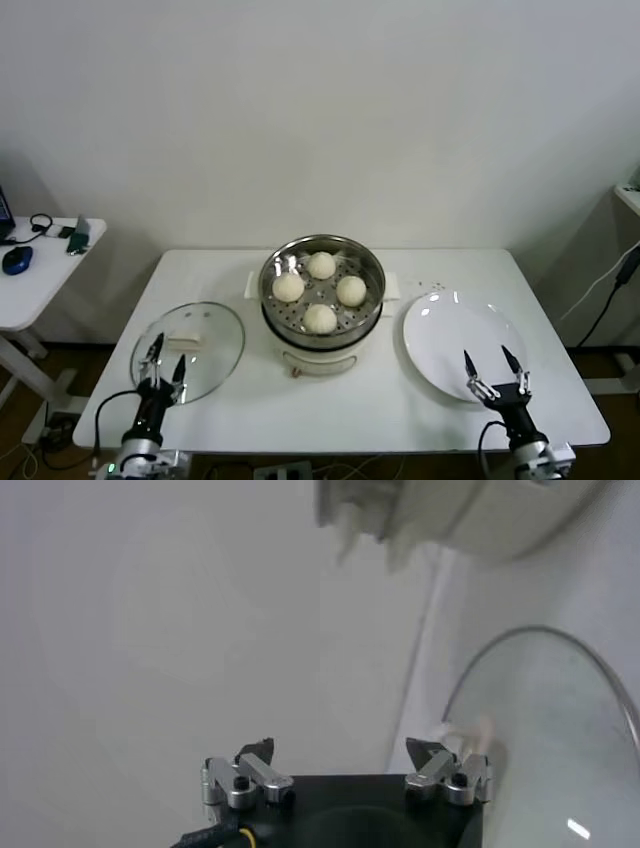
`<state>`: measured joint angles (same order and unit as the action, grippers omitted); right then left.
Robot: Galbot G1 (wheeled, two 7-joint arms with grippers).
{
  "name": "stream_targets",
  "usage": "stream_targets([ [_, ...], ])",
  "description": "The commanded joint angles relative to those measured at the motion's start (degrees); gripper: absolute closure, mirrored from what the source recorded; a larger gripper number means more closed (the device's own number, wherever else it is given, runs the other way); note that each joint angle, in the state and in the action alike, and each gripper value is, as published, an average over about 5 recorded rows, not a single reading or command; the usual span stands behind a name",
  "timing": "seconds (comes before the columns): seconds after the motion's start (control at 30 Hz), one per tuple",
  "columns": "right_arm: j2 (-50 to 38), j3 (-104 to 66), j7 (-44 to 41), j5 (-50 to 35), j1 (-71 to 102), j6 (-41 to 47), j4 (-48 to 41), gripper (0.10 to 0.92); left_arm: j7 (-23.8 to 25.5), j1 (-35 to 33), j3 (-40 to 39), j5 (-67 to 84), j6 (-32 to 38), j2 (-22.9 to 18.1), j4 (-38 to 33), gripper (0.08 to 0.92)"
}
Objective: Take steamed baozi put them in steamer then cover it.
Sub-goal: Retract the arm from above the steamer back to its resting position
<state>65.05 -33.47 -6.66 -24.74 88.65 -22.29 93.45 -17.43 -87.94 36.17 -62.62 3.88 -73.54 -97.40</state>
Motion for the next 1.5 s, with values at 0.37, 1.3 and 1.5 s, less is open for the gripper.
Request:
stream_targets([
  [0.37,6.0,-1.5,0.3,2.6,6.8,-3.9,2.2,0.203,2.3,14.5,-2.0,-10.5,-2.9,4.2,16.0,0.177],
  [1.3,8.0,-2.3,0.2,4.4,7.0,-4.7,2.3,0.203,5.3,18.7,-4.9,-7.0,-5.7,3.0,19.8,0.468],
  [1.5,8.1,-2.4,0.1,4.4,6.8,-4.9,2.3,0.203,5.2,18.7,-4.6,-7.1,-6.4,2.5,20.3,0.641],
])
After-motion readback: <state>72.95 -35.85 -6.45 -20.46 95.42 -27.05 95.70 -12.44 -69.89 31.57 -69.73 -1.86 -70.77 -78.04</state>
